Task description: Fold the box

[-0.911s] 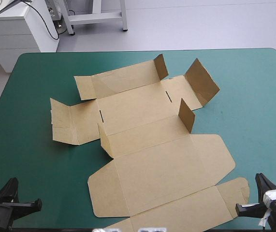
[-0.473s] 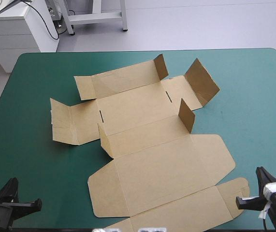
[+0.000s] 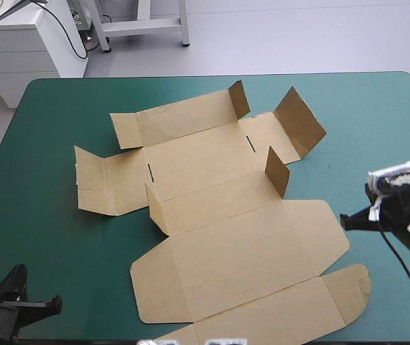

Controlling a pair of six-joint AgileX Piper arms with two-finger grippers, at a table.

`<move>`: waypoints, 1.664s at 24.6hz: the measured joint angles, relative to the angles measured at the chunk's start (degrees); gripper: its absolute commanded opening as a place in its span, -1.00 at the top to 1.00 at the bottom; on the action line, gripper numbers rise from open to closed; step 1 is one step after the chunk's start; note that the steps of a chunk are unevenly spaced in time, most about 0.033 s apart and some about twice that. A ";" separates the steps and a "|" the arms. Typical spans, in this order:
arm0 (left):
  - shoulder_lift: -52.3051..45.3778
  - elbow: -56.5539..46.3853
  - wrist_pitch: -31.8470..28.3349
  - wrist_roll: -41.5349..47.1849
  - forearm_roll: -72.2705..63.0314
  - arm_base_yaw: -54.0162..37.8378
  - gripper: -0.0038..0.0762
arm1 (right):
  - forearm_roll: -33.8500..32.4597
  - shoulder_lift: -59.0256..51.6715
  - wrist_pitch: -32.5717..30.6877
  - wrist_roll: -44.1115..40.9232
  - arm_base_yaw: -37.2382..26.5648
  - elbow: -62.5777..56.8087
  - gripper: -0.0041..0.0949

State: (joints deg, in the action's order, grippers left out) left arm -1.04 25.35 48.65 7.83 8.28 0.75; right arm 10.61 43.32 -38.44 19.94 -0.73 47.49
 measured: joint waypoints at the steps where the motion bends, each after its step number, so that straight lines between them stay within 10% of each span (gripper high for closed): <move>1: 0.00 0.00 0.00 0.00 0.00 0.00 0.92 | 0.15 2.36 0.27 0.40 0.00 1.53 0.95; 15: 0.00 0.00 0.00 0.00 0.00 0.00 0.92 | 2.60 35.23 0.66 2.46 0.11 26.69 0.90; 25: 0.00 0.00 0.00 0.00 0.00 0.00 0.92 | 8.39 56.89 0.71 10.37 0.31 41.55 -0.34; 36: 0.00 0.00 0.00 0.00 0.00 0.00 0.92 | 8.72 68.49 -2.84 15.95 0.36 46.11 -0.32; 41: 0.00 0.00 0.00 0.00 0.00 0.00 0.92 | 9.47 70.29 -2.79 17.84 0.36 46.18 0.02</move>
State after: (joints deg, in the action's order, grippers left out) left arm -1.04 25.35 48.65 7.83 8.28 0.75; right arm 20.07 113.61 -41.23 37.78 -0.37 93.66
